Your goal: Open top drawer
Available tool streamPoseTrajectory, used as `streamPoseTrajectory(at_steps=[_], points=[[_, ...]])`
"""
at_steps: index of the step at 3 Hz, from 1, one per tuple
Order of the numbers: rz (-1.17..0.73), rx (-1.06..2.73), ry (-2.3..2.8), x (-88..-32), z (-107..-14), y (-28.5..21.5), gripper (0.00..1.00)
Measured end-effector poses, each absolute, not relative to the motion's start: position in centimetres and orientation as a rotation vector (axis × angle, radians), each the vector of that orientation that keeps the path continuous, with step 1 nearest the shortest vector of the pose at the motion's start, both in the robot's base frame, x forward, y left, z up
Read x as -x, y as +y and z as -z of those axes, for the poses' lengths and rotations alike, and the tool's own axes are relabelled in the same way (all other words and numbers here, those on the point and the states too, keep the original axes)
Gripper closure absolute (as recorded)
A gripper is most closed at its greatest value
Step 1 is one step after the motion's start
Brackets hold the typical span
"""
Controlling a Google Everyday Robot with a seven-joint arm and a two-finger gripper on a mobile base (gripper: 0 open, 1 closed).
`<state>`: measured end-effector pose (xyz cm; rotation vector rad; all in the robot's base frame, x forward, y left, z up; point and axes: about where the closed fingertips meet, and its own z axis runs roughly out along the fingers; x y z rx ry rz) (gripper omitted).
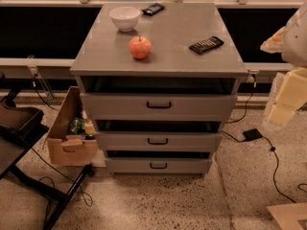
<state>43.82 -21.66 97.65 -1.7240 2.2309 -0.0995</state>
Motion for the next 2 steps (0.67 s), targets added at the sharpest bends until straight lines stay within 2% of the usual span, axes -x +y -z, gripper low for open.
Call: streamPoseTrajectory(at_steps=[2], points=[[0.143,1.757,2.217,-44.4,-95.5,-19.7,0.00]])
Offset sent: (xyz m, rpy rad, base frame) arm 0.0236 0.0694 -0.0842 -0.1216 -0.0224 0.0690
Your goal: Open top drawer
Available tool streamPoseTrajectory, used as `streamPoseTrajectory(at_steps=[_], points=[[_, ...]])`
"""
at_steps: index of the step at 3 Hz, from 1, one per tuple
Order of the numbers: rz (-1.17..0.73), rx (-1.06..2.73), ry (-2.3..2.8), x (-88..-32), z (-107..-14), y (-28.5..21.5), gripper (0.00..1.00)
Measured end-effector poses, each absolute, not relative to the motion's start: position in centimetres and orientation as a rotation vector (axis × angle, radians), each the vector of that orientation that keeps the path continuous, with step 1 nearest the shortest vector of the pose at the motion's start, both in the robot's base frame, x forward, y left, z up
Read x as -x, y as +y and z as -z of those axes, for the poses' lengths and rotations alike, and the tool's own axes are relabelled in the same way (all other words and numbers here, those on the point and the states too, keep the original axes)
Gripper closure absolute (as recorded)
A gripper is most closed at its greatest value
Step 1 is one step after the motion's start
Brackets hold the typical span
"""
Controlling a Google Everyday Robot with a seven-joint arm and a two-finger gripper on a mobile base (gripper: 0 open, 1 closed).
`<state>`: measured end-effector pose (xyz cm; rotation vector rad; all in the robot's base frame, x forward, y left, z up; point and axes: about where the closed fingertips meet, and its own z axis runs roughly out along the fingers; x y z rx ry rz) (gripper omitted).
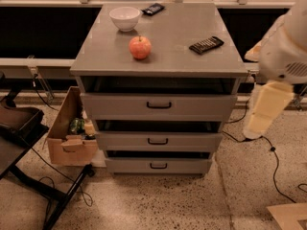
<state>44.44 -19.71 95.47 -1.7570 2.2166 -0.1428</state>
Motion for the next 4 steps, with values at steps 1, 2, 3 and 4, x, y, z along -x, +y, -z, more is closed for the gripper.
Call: streamPoseTrajectory(at_steps=[1,2,3,4], points=[[0.185,1.819,2.182,-45.9,-90.0,-15.3,0.00],[0.209,1.862,2.139,-47.6,-84.6,-11.9,0.00],[0.240,1.875,2.117,-49.1,-80.0,-9.1,0.00],[0.254,1.858,2.132,-51.1,-76.1,-7.7,0.00]])
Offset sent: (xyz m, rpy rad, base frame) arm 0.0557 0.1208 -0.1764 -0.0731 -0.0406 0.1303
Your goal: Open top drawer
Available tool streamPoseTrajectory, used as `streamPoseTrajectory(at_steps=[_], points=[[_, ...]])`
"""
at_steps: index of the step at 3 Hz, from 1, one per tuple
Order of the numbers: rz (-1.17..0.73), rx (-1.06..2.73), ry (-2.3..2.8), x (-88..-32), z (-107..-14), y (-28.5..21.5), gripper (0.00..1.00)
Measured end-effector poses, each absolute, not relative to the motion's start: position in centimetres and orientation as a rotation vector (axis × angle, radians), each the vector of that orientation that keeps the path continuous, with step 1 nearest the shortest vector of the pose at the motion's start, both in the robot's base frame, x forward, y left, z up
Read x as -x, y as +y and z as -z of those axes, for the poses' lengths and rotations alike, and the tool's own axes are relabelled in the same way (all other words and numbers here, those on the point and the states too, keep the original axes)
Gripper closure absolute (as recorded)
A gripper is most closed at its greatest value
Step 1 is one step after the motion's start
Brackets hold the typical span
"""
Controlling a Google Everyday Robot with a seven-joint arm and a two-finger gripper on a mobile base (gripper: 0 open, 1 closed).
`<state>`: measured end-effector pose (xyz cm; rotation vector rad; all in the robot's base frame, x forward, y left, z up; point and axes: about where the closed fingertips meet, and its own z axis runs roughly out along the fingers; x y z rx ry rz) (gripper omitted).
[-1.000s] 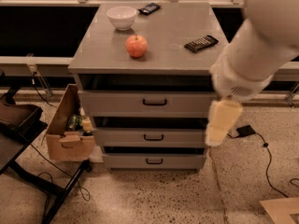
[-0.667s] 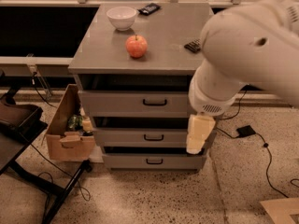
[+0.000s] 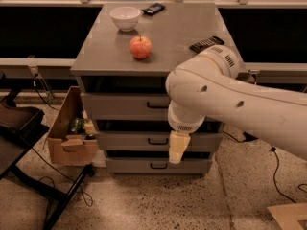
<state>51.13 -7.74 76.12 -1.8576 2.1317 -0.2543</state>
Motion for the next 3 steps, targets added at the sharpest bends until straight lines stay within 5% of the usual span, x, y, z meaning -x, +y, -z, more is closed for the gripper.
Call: streamPoseTrajectory(at_steps=[3], points=[[0.246,1.722,2.263,-63.2,-71.0,-9.2,0.00]])
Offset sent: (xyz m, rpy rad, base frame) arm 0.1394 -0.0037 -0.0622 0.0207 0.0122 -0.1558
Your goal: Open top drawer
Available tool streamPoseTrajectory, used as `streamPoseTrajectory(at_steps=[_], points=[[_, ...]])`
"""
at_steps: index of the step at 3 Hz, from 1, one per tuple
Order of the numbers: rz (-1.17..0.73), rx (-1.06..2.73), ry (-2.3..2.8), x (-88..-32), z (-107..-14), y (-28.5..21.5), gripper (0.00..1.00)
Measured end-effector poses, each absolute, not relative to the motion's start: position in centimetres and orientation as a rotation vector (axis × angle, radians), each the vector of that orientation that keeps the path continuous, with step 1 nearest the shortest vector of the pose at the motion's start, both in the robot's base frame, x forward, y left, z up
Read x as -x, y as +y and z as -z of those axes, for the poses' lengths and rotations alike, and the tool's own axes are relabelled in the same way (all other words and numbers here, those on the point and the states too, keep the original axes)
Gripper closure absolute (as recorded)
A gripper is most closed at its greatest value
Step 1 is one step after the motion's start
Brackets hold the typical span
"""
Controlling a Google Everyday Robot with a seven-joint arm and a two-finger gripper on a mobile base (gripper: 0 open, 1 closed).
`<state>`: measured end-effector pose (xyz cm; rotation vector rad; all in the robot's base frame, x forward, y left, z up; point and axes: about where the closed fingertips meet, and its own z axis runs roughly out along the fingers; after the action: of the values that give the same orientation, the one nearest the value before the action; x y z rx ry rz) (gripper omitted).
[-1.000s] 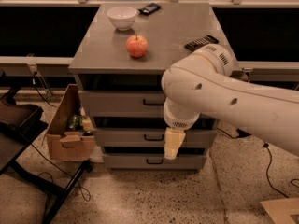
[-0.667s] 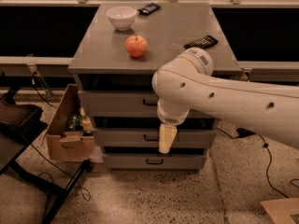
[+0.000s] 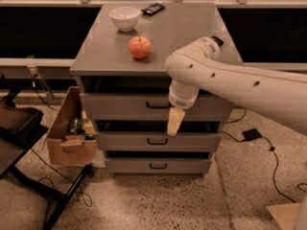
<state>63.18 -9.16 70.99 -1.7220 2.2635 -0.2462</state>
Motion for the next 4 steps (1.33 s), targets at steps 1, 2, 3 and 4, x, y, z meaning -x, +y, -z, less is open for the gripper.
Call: streamPoseTrajectory(at_steps=[1,2,3,4], points=[[0.244,1.707,2.286,-66.3,-70.8,-10.9,0.00],[0.214,1.710,2.317,-67.8,-70.1,-12.1,0.16],[0.139,1.701,2.345,-66.6,-68.3,-11.8,0.41],[0.079,1.707,2.371,-64.2,-66.3,-11.2,0.63]])
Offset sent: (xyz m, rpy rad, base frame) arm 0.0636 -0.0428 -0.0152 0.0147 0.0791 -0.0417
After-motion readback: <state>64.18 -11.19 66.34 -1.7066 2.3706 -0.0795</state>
